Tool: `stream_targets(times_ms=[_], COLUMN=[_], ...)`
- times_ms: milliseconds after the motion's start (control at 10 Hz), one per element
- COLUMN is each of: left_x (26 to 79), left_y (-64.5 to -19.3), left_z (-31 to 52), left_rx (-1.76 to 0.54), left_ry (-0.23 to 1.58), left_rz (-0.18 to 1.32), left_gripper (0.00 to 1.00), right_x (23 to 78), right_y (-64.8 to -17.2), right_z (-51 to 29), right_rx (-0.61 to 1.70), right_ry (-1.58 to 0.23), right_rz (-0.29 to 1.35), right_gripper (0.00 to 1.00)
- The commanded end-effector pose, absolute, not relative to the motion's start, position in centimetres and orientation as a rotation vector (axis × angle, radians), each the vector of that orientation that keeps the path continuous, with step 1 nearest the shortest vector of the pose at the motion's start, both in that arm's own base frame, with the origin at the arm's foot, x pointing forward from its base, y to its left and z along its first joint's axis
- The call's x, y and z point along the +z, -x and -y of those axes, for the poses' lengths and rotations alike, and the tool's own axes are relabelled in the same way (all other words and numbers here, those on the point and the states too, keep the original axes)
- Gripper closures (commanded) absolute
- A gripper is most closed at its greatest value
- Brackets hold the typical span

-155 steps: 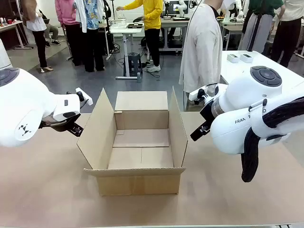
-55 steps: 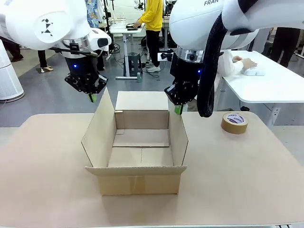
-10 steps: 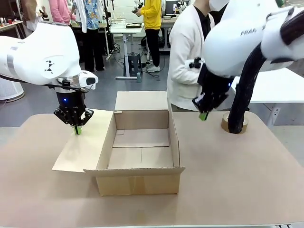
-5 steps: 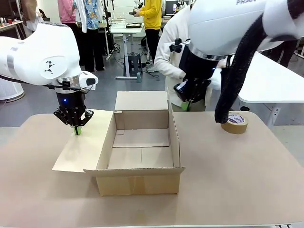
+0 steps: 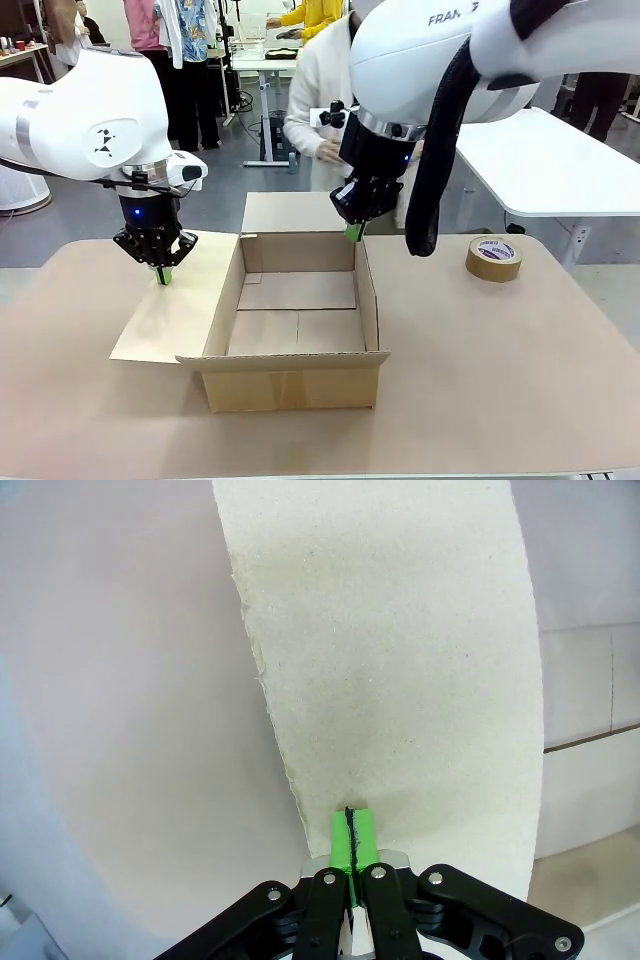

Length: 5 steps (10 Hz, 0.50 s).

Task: Wrap the clocks to prevent damage.
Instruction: Open the side flaps of the Package Box.

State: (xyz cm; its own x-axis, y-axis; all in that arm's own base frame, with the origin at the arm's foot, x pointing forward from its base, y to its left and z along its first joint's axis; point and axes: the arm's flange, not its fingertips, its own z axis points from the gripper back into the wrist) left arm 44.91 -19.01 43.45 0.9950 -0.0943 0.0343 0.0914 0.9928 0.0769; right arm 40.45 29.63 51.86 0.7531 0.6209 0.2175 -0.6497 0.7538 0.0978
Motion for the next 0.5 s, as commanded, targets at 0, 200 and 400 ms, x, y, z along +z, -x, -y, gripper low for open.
stream_targets(times_ms=[0,200,400], left_x=[42.9,42.7,42.7], left_y=[-44.6,-44.6,-44.6], left_z=[18.6,18.7,18.6], left_rx=[-0.107,-0.114,-0.113], left_ry=[-0.064,-0.059,-0.054], left_rz=[0.052,0.044,0.043], left_gripper=[1.00,1.00,1.00], right_x=[50.2,48.9,47.6], right_y=[-41.3,-41.4,-42.0], right_z=[-29.6,-30.1,-29.0], right_rx=[0.704,0.716,0.676], right_ry=[-0.189,-0.164,-0.100], right_rz=[0.142,0.113,0.088], right_gripper=[0.99,0.99,0.99])
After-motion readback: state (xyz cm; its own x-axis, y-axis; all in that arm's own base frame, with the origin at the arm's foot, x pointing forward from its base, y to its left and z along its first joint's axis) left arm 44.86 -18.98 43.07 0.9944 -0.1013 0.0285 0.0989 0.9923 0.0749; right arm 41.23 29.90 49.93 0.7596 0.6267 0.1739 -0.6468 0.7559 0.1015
